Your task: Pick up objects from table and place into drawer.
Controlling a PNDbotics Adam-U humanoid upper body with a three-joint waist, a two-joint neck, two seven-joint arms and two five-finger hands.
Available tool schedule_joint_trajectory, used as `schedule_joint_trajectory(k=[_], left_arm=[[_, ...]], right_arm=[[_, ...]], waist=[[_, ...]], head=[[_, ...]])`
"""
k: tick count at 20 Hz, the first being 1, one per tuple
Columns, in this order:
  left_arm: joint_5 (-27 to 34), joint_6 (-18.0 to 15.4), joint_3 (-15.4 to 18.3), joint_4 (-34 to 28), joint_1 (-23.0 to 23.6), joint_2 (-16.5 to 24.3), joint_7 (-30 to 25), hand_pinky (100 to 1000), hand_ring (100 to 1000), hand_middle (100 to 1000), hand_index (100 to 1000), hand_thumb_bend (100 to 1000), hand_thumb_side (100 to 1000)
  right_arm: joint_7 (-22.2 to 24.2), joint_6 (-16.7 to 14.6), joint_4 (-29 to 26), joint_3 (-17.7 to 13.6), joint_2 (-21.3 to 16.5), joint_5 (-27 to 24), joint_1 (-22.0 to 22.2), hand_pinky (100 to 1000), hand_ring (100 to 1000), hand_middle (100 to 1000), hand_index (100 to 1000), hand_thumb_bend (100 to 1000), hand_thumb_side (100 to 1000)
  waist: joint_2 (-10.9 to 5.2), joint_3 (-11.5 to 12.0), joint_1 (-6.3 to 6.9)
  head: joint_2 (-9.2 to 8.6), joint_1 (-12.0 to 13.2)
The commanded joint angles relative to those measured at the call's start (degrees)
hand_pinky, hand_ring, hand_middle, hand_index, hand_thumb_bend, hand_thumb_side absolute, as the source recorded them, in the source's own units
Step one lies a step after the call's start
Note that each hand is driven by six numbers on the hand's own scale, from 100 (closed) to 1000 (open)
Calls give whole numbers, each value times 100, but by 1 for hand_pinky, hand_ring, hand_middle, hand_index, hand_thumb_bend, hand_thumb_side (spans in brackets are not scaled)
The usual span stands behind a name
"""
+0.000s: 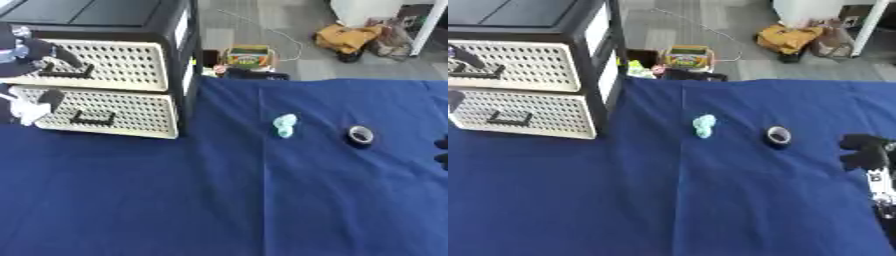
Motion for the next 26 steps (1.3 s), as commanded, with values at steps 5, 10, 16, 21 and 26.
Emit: schedule_joint_trajectory(k=[5,10,16,21,26], left_arm=[[-307,19,76,29,-26,131,156,180,100,100,875,108,301],[-342,90,123,112,-7,116,308,184,100,100,878,100,290],[-362,126,99,181,-1,94,389,185,100,100,872,100,295],[-579,88,72,192,4,78,459,195,100,100,866,106,303],[-795,19,25,216,23,51,525,199,100,100,859,135,316]], right_arm=[[32,19,-92,-4,-29,9,-49,618,706,387,712,188,877],[47,34,-92,0,-11,16,-67,618,707,386,710,188,876],[74,43,-92,6,24,22,-80,620,707,386,710,188,875],[88,53,-92,6,46,28,-89,620,708,385,710,187,875],[101,74,-92,3,78,37,-103,621,708,385,710,188,873]], waist=[[-90,8,7],[-66,12,5],[-44,10,-6],[-25,7,-7],[-1,-4,-1]], head=[[-98,24],[-119,36],[-143,55],[-160,76],[-168,92]])
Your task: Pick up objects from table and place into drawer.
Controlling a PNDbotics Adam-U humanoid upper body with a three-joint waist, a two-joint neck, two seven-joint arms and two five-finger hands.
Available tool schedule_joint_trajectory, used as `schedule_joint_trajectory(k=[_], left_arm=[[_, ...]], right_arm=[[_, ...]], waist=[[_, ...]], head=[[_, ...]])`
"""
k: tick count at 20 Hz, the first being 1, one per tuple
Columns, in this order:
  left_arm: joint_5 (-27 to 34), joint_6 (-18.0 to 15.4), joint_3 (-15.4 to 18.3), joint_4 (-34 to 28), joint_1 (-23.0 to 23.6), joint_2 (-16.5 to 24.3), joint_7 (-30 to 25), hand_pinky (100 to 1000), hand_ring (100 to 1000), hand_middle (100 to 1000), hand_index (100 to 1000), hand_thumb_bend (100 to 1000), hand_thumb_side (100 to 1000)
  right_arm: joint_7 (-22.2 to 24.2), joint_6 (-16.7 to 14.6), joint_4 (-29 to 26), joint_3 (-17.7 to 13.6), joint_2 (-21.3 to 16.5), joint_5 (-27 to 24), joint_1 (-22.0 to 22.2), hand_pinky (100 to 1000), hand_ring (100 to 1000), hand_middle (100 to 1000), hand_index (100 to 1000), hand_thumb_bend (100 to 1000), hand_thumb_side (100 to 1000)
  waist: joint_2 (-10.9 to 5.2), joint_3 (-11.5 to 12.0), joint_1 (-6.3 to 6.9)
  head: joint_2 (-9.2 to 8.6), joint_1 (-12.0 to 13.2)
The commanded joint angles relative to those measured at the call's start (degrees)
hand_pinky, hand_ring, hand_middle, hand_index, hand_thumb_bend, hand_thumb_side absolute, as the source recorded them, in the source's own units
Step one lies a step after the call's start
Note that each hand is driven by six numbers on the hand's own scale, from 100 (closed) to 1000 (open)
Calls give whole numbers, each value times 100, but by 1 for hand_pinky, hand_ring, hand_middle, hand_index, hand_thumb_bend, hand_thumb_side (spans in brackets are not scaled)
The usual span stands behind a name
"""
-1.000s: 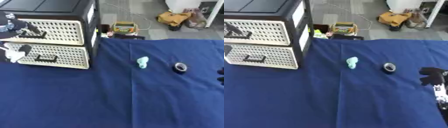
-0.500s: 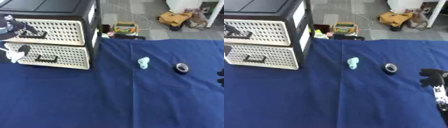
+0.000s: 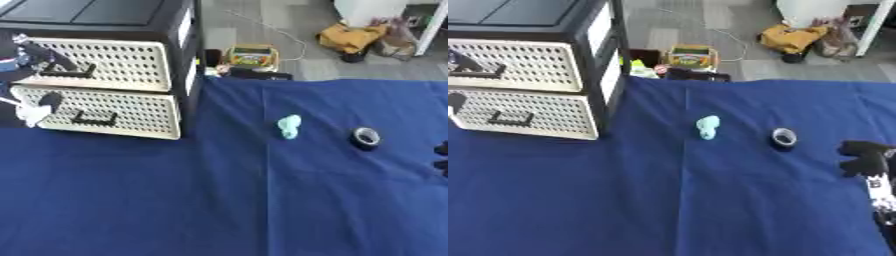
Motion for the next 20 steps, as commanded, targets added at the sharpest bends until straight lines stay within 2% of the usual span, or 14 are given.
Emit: schedule_joint_trajectory(k=[1,8,16,20], left_arm=[[-140,-48,18,-13,-60,99,47,199,100,100,858,139,318],[-333,-143,-21,3,-46,73,72,203,100,100,790,155,328],[-272,-143,-9,-1,-29,69,87,204,100,100,737,121,320],[-178,-119,16,-26,-32,79,104,205,100,100,789,100,306]], right_arm=[[21,7,-92,-29,-29,36,-51,621,708,385,710,188,873],[24,34,-92,-38,8,47,-54,622,709,385,710,188,872],[22,24,-92,-44,5,35,-40,623,708,385,710,187,872],[30,28,-92,-45,9,30,-35,623,708,385,710,187,871]], waist=[[-113,-7,11],[-101,-20,14],[-124,-16,6],[-126,-24,0]], head=[[-72,33],[-57,50],[-59,62],[-77,58]])
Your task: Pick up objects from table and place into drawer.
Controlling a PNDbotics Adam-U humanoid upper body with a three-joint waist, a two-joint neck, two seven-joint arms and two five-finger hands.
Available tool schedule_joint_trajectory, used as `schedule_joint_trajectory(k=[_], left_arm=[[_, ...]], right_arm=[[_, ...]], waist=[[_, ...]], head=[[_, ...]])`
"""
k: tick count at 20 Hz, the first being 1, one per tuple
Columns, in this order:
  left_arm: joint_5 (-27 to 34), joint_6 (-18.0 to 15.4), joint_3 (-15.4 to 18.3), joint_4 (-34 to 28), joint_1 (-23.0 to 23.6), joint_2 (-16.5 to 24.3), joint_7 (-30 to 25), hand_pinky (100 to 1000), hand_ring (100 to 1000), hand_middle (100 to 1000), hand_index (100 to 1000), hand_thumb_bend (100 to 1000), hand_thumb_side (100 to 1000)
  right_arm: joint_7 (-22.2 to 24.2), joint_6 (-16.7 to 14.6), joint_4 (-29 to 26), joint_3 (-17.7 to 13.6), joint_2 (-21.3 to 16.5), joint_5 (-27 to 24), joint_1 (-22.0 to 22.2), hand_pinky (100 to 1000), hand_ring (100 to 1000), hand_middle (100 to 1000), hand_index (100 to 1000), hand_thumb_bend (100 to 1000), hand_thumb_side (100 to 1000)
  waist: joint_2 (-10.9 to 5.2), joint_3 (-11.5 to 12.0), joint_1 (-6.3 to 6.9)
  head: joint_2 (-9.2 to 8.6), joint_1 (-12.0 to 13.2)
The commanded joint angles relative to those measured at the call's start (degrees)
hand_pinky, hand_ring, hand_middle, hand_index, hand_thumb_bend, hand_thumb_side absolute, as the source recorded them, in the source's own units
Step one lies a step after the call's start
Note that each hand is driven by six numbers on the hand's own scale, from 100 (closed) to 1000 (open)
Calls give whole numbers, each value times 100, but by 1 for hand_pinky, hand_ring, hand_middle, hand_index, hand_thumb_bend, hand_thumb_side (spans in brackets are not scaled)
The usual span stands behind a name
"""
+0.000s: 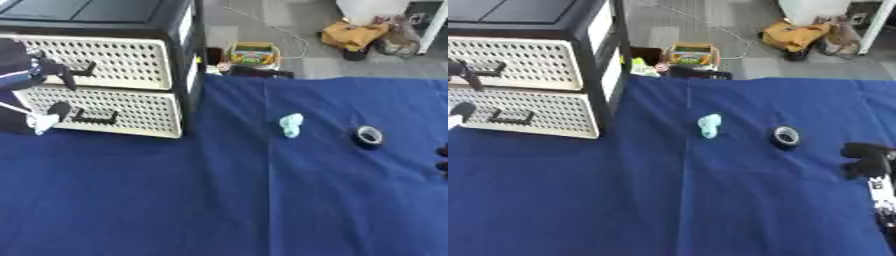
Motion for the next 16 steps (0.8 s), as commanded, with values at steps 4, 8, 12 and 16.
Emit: schedule_joint_trajectory(k=[4,8,12,16], left_arm=[[437,72,199,-196,-99,195,-27,200,100,100,868,100,285],[845,203,349,-417,-77,325,-113,201,100,100,869,100,277],[999,369,471,-576,-33,422,-87,213,100,100,891,100,275],[889,427,464,-598,-3,439,-52,220,100,100,889,100,279]], right_arm=[[26,3,-92,-41,-52,23,-10,624,708,384,710,190,871],[40,12,-92,-40,-38,31,-12,624,708,384,710,189,871],[51,13,-92,-42,-32,27,-13,625,708,384,710,189,872],[55,8,-92,-45,-30,14,-16,626,708,384,710,189,873]], waist=[[-126,-7,-12],[-119,3,-14],[-120,14,-20],[-125,12,-25]], head=[[-75,6],[-54,4],[-51,3],[-63,14]])
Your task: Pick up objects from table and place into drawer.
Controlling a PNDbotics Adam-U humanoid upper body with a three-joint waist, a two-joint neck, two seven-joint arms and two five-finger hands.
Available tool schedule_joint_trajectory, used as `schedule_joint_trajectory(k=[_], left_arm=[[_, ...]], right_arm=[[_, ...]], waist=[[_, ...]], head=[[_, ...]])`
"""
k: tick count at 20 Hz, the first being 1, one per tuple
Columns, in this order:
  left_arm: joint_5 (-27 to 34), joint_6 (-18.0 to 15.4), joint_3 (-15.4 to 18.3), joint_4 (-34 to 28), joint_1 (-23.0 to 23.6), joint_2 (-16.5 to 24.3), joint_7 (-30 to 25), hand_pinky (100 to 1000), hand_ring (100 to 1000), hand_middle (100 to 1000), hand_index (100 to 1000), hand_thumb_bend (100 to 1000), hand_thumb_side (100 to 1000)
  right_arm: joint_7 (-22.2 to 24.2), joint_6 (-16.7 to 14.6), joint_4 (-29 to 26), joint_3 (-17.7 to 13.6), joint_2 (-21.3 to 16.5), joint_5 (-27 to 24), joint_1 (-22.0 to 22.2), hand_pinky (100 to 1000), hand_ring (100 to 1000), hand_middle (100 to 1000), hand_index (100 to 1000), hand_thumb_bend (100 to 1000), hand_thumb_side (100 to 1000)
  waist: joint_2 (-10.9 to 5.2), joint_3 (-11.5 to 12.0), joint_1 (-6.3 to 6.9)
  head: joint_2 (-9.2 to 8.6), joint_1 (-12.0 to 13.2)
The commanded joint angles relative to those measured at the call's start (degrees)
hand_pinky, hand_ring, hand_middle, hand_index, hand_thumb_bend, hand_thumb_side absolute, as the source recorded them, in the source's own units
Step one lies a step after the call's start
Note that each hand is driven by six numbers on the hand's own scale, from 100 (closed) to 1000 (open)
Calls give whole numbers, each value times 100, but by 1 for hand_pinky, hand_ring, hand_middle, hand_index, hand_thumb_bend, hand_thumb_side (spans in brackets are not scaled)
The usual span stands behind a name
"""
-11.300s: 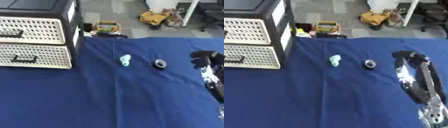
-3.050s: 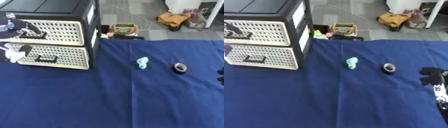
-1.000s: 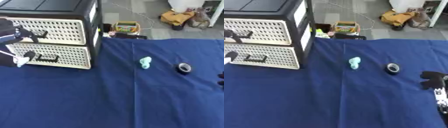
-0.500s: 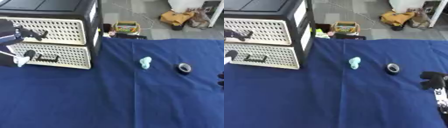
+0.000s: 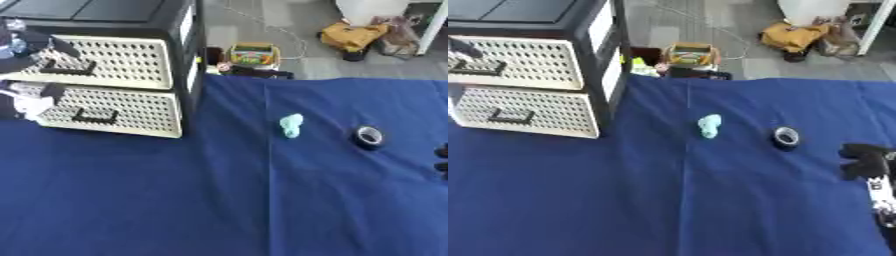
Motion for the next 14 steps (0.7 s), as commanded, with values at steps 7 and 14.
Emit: schedule_joint_trajectory(k=[7,14], left_arm=[[-339,39,5,122,-83,108,86,214,100,100,900,100,284],[-512,-78,-133,320,-152,-57,12,208,100,100,926,100,292]], right_arm=[[36,1,-92,-42,-19,14,-37,626,709,384,710,188,872],[43,-4,-92,-37,4,30,-67,628,710,383,711,188,873]], waist=[[-95,-8,0],[-41,-40,-4]], head=[[-90,31],[-125,51]])
